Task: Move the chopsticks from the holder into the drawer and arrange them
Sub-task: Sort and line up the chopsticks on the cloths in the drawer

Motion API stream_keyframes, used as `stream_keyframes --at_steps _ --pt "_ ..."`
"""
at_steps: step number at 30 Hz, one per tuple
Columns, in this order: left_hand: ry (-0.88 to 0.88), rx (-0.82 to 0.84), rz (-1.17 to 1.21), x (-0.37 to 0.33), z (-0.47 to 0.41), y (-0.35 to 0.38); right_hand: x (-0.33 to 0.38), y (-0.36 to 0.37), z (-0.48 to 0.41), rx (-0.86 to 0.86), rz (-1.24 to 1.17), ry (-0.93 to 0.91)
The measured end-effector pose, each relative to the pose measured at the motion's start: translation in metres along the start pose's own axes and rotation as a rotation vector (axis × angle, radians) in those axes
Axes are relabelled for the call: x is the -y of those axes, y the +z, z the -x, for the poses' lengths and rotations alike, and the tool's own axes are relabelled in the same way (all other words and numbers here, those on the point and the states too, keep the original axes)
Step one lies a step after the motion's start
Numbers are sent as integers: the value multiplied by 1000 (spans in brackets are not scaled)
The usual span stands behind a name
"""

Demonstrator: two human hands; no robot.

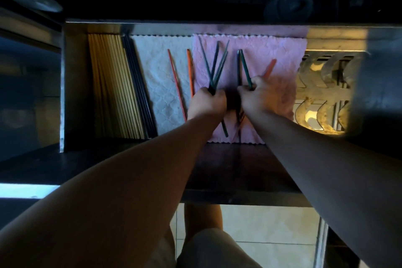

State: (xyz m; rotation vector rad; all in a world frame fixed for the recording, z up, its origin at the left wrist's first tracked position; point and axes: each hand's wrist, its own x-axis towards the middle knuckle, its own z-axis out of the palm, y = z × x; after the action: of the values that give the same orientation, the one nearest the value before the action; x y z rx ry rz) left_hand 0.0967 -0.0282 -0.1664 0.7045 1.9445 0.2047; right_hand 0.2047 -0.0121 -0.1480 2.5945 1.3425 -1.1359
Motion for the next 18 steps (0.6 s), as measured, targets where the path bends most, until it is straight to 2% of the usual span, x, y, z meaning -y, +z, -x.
stream_keyframes --at_steps 6,10,13,18 --pt "-40 -84 86 13 -3 -36 14 3 4 19 219 1" --pt "-133 -195 129 22 -10 -51 26 -5 8 134 90 32" --pt "-176 -269 148 34 -17 -55 35 -7 15 132 64 18" --pt "-227 -224 171 40 -23 -49 38 14 11 87 -59 2"
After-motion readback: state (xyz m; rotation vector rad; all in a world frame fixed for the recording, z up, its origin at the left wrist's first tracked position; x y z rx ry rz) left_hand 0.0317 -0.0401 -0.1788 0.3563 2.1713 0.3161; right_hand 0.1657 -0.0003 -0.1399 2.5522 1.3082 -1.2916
